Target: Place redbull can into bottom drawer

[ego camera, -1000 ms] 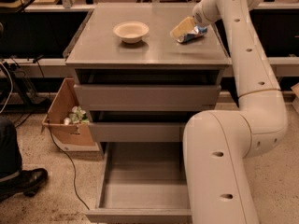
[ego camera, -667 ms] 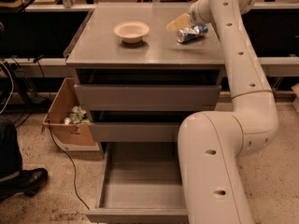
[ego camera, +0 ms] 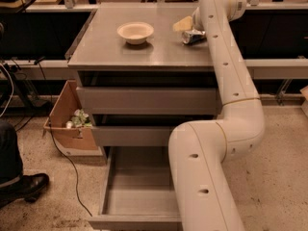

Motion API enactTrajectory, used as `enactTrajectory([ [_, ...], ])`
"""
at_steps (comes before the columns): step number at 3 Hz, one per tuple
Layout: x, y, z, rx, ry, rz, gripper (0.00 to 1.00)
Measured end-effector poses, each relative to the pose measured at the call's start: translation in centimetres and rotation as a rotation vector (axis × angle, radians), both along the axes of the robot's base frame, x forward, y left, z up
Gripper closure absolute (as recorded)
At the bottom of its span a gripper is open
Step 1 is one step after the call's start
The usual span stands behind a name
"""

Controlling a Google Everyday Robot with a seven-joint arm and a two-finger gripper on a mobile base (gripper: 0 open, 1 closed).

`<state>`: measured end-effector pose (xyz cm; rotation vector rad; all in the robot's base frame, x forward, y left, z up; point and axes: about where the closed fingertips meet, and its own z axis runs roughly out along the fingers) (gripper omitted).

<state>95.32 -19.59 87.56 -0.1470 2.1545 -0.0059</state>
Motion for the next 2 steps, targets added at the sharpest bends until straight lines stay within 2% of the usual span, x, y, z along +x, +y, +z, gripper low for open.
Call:
enactTrajectory([
  [1, -0.1, 0.2, -0.9, 0.068, 0.018, -0.138, 0.0],
  [2, -1.1, 1.1, -2.9, 0.147, 0.063, -0.243, 0.03],
])
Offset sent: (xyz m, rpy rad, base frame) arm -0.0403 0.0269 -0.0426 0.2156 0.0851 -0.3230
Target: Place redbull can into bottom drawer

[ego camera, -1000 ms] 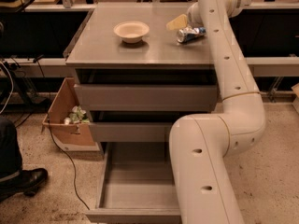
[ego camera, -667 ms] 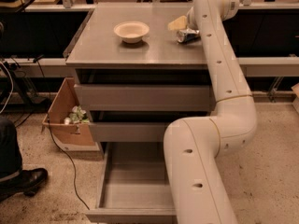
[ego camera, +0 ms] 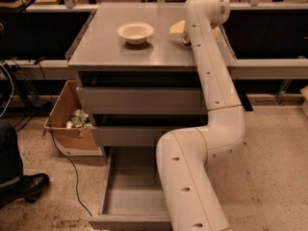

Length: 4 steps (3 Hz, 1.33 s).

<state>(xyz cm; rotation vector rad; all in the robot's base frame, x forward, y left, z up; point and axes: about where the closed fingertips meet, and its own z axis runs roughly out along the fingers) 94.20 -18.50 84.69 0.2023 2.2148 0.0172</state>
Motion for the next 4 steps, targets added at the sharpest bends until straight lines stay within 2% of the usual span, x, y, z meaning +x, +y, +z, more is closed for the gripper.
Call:
enactTrajectory([
  [1, -0.8, 0.3, -1.2, 0.032, 0.026, -0.043, 0.26],
  [2, -1.6, 0.1, -1.0, 0.037, 0.015, -0.061, 0.5],
  [3, -2.2, 0.2, 1.0, 0.001, -0.033, -0.036, 0.73],
  [4, -3.3, 1.3, 4.0, -0.056, -0.098, 0.042, 0.96],
])
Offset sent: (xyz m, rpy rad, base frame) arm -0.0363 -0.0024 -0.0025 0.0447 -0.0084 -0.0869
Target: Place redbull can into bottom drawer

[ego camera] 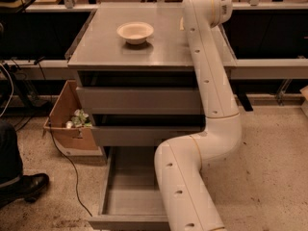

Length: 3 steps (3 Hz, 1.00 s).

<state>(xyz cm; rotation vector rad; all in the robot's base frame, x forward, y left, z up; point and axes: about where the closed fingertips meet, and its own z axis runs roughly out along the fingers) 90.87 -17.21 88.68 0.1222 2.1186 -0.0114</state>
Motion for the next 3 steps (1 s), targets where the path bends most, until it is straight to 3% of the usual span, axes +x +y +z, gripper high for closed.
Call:
enactTrajectory([
  [1, -3.1, 2.1, 4.3, -0.1, -0.041, 0.157, 1.0],
  [2, -5.5, 3.4, 6.6, -0.163, -0.046, 0.266, 1.0],
  [3, -9.7, 3.4, 9.2, -0.197, 0.007, 0.368, 1.0],
])
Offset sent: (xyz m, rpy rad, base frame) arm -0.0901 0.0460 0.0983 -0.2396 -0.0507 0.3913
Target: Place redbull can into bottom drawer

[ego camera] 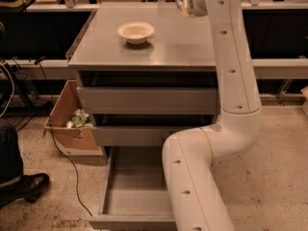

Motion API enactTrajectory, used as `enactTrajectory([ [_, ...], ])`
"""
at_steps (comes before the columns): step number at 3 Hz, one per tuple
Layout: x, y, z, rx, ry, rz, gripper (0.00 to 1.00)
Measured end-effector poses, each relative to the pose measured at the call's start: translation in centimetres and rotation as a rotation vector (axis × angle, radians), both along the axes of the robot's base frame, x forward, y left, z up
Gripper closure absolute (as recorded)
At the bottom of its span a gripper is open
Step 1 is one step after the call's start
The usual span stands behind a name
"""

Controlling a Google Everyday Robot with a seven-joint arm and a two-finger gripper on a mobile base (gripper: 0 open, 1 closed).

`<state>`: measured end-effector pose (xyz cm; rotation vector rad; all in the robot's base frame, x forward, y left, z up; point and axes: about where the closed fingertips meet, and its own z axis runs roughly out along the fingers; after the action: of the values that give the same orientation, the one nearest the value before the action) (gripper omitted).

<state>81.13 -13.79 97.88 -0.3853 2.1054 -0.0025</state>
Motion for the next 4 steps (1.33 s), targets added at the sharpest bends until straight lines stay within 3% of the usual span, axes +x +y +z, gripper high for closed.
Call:
enactTrajectory([
  [1, -2.4, -0.8, 2.4, -0.03, 0.026, 0.026, 1.0],
  [2, -4.2, -1.5, 5.5, -0.008, 0.057, 0.057, 1.0],
  [3, -4.4, -1.1, 7.6, 0.048, 0.117, 0.085, 1.0],
  [4, -4.2, -1.0, 7.7, 0.049, 0.107, 0.086, 1.0],
])
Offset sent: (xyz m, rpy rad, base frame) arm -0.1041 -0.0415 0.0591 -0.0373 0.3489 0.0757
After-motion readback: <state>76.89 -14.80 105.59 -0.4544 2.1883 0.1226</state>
